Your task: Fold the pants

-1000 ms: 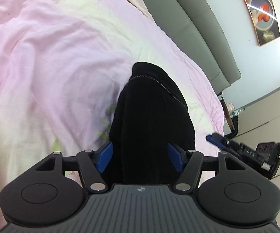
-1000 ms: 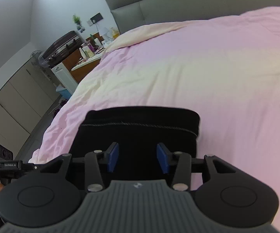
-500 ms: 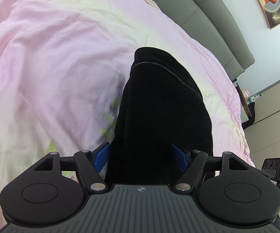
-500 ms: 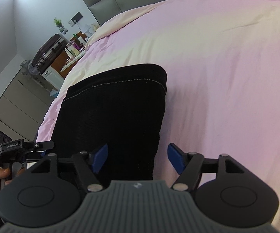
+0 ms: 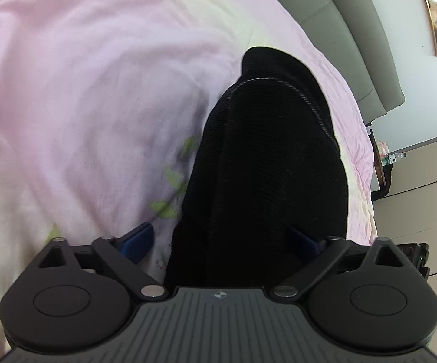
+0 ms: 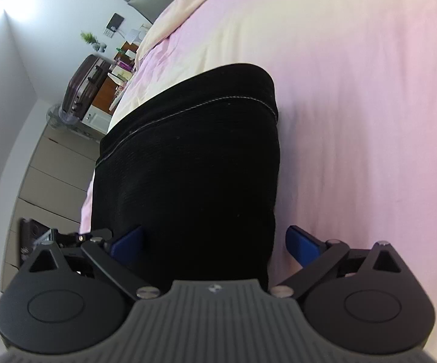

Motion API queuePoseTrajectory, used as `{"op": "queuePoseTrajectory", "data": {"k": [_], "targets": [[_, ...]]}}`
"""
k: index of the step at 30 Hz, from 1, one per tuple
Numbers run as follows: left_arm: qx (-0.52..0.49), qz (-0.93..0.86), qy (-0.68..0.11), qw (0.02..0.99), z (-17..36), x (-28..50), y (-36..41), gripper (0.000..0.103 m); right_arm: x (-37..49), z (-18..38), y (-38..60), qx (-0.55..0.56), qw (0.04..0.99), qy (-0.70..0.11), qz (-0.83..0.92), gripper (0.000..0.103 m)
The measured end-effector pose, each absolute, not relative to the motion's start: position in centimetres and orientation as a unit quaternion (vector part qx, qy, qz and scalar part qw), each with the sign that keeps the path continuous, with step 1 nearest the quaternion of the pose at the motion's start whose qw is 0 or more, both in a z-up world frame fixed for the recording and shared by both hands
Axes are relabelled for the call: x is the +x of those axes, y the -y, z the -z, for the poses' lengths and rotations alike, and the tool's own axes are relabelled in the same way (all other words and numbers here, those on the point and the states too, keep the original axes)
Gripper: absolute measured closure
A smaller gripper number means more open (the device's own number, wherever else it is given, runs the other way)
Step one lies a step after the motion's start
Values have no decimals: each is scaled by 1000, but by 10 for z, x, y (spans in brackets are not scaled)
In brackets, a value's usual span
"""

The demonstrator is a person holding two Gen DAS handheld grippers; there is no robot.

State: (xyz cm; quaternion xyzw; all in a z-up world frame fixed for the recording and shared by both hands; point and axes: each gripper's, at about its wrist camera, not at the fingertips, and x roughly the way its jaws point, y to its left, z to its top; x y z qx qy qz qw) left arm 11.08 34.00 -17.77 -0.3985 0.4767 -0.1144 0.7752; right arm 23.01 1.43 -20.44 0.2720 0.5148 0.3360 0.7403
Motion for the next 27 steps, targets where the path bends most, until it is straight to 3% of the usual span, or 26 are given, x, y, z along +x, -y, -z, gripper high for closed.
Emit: {"op": "queuePoseTrajectory", "data": {"k": [11, 14, 17, 20, 27], "targets": [[-448, 188, -485, 727, 208, 127, -343, 0, 247, 251, -39, 363, 662, -538, -375, 5], [-449, 203, -473, 730, 206, 126, -338, 0, 243, 245, -42, 345, 678, -522, -385, 15], [-466, 217, -462, 723, 206, 123, -341, 14, 235, 242, -36, 355, 680, -514, -383, 26], [-469, 243, -445, 723, 198, 118, -339, 21, 233, 237, -33, 371, 678, -508, -381, 29], [-452, 322, -437, 708, 175, 101, -307, 22, 198, 195, 8, 395, 682, -501, -359, 31]]}}
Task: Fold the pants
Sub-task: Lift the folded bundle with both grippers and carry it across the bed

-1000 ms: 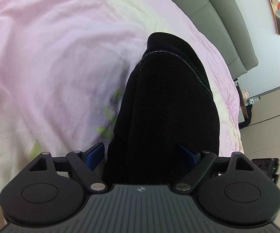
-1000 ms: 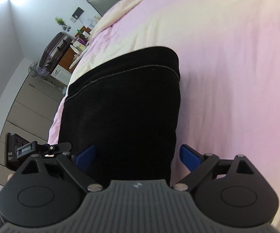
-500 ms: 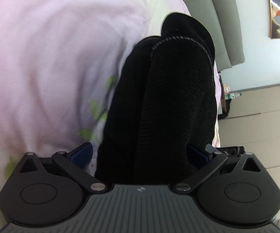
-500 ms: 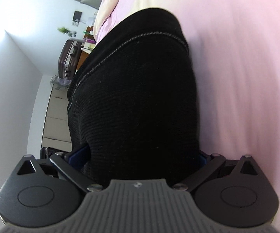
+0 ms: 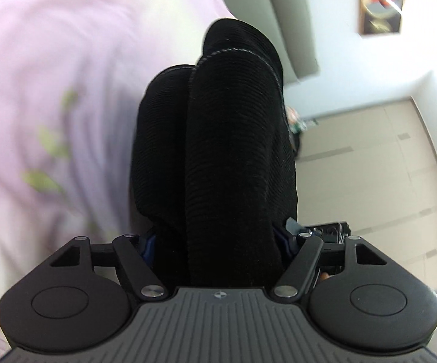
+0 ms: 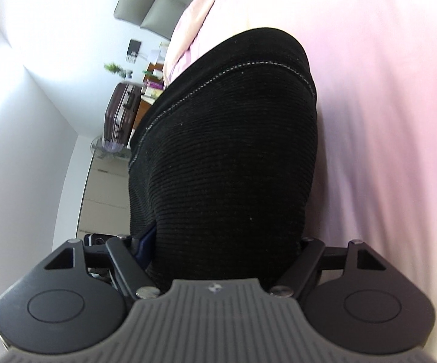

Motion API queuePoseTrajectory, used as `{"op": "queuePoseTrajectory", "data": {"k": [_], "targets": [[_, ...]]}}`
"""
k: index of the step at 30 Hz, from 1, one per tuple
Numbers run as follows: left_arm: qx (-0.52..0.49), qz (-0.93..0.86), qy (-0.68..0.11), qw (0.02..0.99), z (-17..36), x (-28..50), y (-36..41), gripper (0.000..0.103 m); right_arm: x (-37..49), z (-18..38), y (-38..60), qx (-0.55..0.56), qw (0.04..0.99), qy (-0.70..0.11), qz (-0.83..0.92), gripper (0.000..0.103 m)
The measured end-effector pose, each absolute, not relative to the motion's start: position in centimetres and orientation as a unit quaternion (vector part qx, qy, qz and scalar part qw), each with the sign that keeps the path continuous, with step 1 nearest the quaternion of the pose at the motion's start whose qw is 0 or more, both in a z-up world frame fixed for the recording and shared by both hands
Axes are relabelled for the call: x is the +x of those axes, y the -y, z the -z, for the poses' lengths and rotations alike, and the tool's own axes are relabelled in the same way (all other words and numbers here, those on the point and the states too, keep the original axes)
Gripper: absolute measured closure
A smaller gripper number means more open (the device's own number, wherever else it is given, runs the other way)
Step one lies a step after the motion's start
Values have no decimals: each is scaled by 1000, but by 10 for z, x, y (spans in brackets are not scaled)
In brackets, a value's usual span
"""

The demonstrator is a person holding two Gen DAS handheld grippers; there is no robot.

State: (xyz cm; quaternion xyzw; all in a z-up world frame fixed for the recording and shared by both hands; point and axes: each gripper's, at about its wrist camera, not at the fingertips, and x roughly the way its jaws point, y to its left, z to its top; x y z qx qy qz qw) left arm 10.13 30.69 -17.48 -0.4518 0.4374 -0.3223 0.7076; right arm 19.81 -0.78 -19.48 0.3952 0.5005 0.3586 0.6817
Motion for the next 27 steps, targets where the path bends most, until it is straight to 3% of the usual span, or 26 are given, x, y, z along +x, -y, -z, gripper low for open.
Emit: {"op": "queuePoseTrajectory", "data": {"k": [14, 27], "targets": [[-379, 420, -466, 681, 119, 62, -153, 23, 55, 114, 160, 424, 738, -456, -261, 31], [-302, 484, -486, 662, 69, 112, 45, 23, 7, 81, 371, 467, 781, -367, -194, 31]]}}
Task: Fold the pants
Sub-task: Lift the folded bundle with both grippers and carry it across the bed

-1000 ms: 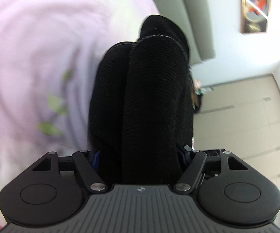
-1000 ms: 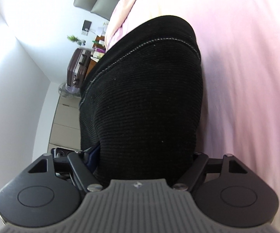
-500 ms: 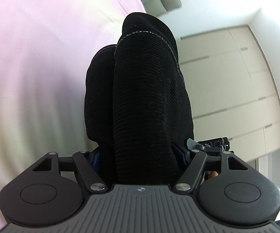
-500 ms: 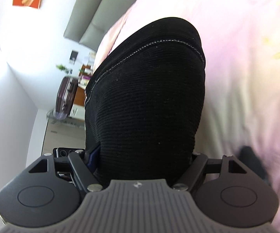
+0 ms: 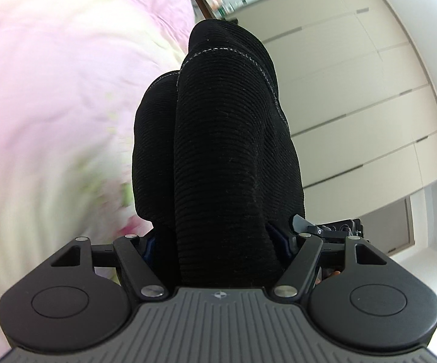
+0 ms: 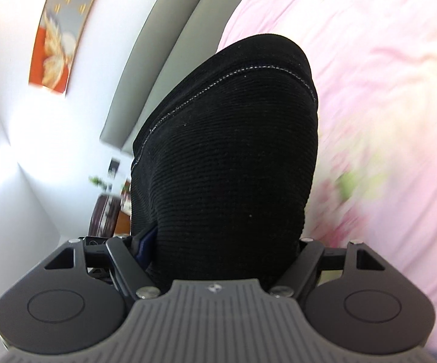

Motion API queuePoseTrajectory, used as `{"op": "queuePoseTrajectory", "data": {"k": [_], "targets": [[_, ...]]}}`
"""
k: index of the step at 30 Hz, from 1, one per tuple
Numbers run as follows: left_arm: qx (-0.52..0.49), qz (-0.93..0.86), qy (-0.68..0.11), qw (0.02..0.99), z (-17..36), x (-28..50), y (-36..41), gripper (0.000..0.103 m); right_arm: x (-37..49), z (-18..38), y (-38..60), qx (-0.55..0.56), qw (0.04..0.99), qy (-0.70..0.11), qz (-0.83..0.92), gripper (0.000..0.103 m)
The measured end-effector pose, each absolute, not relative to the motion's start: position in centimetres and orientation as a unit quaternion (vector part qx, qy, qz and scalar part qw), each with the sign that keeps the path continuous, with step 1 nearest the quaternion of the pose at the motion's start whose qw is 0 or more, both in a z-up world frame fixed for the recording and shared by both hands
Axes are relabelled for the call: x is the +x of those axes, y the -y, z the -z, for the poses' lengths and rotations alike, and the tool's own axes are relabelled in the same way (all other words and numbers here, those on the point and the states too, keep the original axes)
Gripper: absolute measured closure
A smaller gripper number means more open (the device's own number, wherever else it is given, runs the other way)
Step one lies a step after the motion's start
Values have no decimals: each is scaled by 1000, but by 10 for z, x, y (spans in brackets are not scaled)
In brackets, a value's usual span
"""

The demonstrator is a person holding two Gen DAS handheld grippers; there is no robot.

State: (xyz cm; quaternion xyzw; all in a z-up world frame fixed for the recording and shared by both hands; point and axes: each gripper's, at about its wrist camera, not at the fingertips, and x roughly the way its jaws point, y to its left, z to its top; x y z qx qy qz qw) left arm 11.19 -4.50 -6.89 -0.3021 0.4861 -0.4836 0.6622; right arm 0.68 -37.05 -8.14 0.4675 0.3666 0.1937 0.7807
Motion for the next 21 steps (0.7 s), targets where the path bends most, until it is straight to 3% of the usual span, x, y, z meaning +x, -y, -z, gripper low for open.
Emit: {"op": "queuePoseTrajectory", "data": {"k": [12, 21], "targets": [[-255, 511, -536, 622, 100, 208, 203, 23, 29, 131, 552, 517, 781, -331, -118, 31], [-248, 485, -550, 633, 138, 270, 239, 23, 82, 182, 593, 541, 776, -312, -91, 31]]}}
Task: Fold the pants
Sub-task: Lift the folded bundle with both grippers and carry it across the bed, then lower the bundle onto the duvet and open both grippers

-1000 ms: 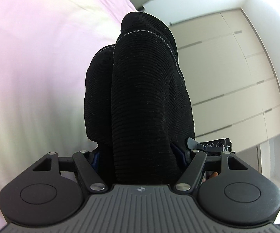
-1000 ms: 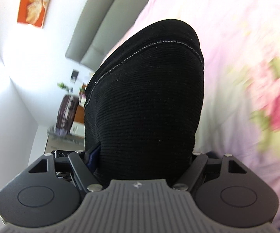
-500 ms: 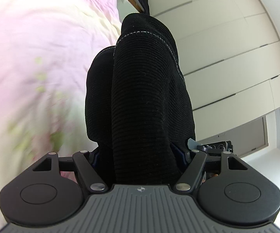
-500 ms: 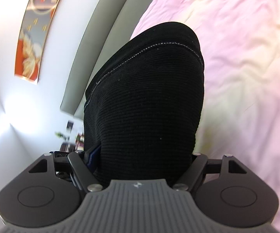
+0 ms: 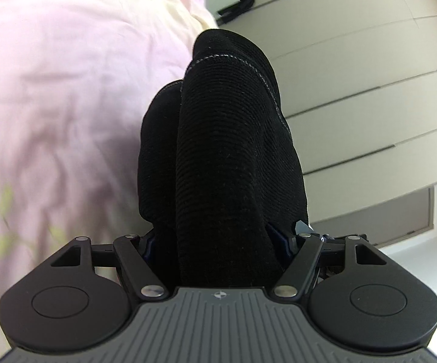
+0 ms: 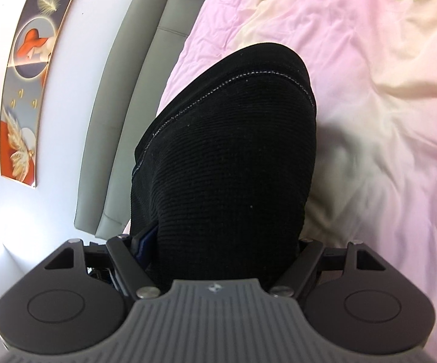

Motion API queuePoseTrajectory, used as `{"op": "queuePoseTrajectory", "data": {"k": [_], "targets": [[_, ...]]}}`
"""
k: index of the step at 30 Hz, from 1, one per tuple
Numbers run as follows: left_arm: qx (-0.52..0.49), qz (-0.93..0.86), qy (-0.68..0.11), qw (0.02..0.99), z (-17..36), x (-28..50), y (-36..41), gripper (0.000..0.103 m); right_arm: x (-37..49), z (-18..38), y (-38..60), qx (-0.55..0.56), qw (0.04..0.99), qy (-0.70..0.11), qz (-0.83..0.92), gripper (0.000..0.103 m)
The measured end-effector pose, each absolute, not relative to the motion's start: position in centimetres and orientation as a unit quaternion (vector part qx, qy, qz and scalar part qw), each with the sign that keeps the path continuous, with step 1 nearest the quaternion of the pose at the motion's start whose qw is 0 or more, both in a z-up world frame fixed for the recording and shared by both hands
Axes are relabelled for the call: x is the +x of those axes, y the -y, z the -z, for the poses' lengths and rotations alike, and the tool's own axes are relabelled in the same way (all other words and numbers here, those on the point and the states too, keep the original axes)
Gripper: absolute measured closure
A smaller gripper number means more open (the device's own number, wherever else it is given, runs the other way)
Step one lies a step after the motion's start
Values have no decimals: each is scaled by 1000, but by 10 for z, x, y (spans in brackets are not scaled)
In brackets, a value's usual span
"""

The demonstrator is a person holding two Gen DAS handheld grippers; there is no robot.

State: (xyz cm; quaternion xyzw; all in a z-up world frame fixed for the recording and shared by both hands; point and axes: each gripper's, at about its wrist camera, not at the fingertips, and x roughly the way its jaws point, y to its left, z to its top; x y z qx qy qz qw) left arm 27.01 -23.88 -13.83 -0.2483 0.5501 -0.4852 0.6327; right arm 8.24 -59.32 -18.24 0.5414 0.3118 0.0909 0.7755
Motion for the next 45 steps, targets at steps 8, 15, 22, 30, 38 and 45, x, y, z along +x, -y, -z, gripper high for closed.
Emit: {"op": "queuePoseTrajectory", "data": {"k": [8, 15, 22, 30, 38, 45], "targets": [[-200, 441, -558, 674, 176, 253, 215, 18, 99, 232, 577, 538, 777, -318, -75, 25], [-167, 421, -545, 705, 159, 243, 215, 14, 63, 233, 575, 568, 763, -304, -47, 26], [-92, 401, -518, 750, 133, 224, 203, 13, 8, 225, 561, 564, 764, -314, -7, 26], [-51, 366, -539, 757, 134, 211, 216, 10, -14, 220, 549, 568, 749, -341, 8, 26], [-19, 340, -542, 768, 114, 185, 218, 11, -3, 193, 515, 507, 755, -413, 40, 31], [24, 311, -536, 784, 95, 159, 210, 21, -14, 170, 498, 458, 758, -455, 94, 35]]}}
